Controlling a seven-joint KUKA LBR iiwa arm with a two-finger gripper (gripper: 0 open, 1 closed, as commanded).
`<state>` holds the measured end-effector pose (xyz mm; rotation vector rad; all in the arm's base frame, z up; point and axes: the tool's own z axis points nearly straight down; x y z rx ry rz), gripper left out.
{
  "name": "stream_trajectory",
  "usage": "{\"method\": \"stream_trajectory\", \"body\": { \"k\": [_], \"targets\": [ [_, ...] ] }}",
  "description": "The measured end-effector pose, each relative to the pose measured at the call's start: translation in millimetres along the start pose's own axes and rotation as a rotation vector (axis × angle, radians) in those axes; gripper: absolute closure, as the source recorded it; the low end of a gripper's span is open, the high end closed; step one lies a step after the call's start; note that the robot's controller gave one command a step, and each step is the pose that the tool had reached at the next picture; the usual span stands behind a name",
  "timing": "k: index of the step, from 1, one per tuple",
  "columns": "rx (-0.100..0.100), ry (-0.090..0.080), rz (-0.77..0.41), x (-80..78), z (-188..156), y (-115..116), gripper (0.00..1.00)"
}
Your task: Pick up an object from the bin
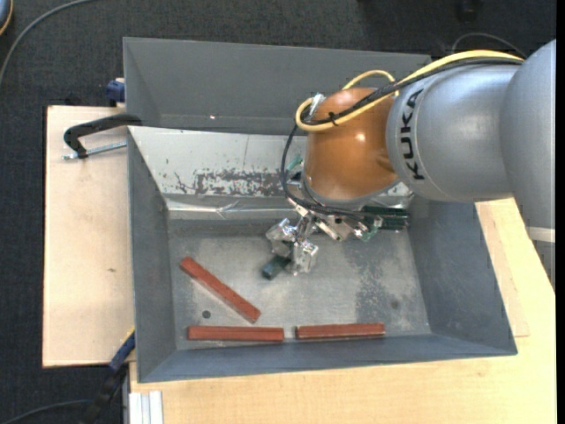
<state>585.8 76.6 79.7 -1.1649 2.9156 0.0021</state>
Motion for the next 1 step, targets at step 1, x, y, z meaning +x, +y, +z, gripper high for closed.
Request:
{"method": "stream_trajectory", "body": {
  "k": [1],
  "targets": [
    [0.010, -0.012, -0.066, -1.9, -204.4, -9.5, 1.00]
  ]
}}
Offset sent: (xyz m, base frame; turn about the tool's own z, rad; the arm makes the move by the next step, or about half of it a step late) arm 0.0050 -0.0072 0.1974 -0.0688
